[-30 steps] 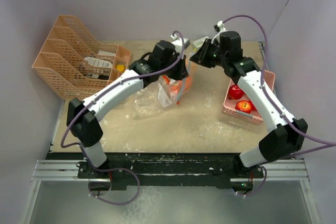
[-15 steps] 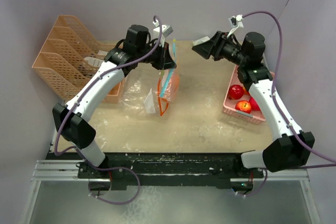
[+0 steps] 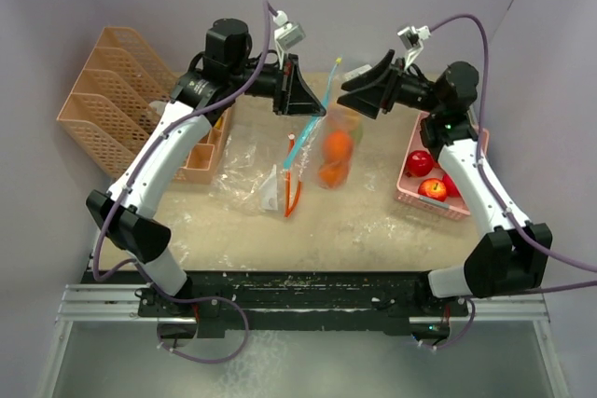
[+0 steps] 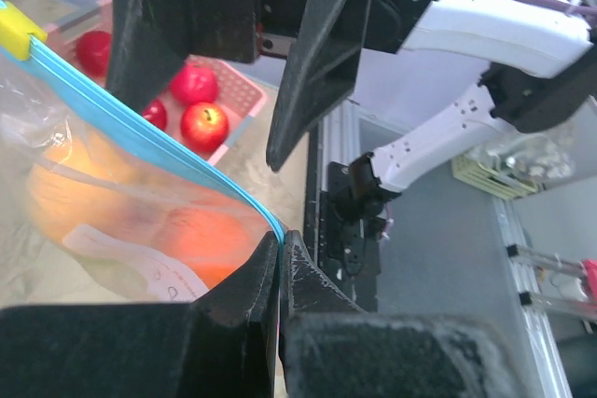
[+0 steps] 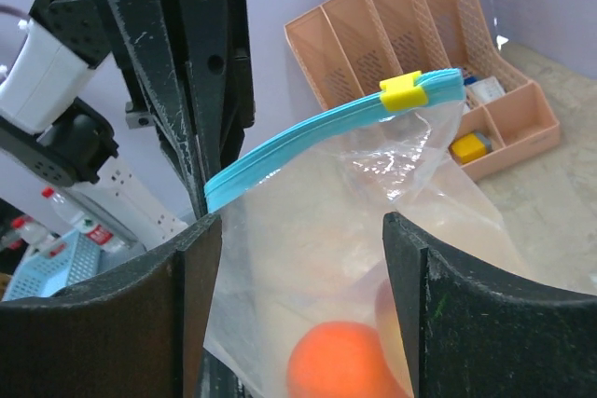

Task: Open the zip-top bag and remove the fake food
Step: Pick up the zipper food storage bag at the center of the board.

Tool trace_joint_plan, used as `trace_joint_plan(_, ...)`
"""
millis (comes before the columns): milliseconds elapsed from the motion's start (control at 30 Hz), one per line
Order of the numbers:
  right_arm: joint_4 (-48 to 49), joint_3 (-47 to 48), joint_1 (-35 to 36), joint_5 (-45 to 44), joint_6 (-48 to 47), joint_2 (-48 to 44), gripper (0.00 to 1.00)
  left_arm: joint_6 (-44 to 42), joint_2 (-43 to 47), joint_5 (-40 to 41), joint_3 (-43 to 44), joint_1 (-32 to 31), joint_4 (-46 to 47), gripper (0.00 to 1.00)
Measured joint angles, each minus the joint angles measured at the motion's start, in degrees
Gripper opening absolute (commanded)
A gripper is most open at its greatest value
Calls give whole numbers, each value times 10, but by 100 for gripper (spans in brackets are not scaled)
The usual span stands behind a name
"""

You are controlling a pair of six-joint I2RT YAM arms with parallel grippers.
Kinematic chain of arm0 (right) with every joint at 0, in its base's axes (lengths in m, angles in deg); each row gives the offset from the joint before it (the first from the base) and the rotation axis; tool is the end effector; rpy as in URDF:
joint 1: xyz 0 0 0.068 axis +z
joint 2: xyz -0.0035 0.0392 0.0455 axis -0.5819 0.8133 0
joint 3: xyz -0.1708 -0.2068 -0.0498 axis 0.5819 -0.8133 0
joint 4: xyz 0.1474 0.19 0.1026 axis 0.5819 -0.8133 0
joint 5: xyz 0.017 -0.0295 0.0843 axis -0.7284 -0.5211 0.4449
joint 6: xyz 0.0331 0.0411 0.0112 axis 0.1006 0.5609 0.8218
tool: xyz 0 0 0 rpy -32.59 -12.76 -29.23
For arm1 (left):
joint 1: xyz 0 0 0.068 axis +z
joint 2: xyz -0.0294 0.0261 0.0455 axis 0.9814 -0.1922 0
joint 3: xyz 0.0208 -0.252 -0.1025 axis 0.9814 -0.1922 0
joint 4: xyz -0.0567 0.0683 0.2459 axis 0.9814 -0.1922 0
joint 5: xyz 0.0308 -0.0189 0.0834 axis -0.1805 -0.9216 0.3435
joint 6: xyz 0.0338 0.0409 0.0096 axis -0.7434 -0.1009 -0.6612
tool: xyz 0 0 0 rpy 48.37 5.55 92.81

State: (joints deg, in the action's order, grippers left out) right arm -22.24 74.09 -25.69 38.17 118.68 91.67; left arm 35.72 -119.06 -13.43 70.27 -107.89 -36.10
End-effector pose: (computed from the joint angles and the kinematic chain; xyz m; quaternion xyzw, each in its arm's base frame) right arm 0.3016 0.0844 0.4389 -0.2696 0.5757 0.5779 0.5118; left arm 0.3000 -0.2010 0.4718 0.3752 0.6530 -0.5618 0.3424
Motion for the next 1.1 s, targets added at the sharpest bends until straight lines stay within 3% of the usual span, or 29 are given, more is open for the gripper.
trace_joint_plan(200,49,-16,-30,21,7,-24,83,7,-3,-80,0,2,0,0)
trace_joint_plan(400,136,-17,-40,30,55,-4,87,21,-3,-140,0,2,10,0)
trace_joint_plan(733,448,-17,-36,64,294,130,82,116,10,-193,-47,4,144,0)
trace_joint_plan(967,556,40,14,88,404,190,69,146,10,-209,-49,4,185,0)
trace_joint_plan(1100,584,82,35,89,483,221,47,150,10,-213,-53,5,193,0)
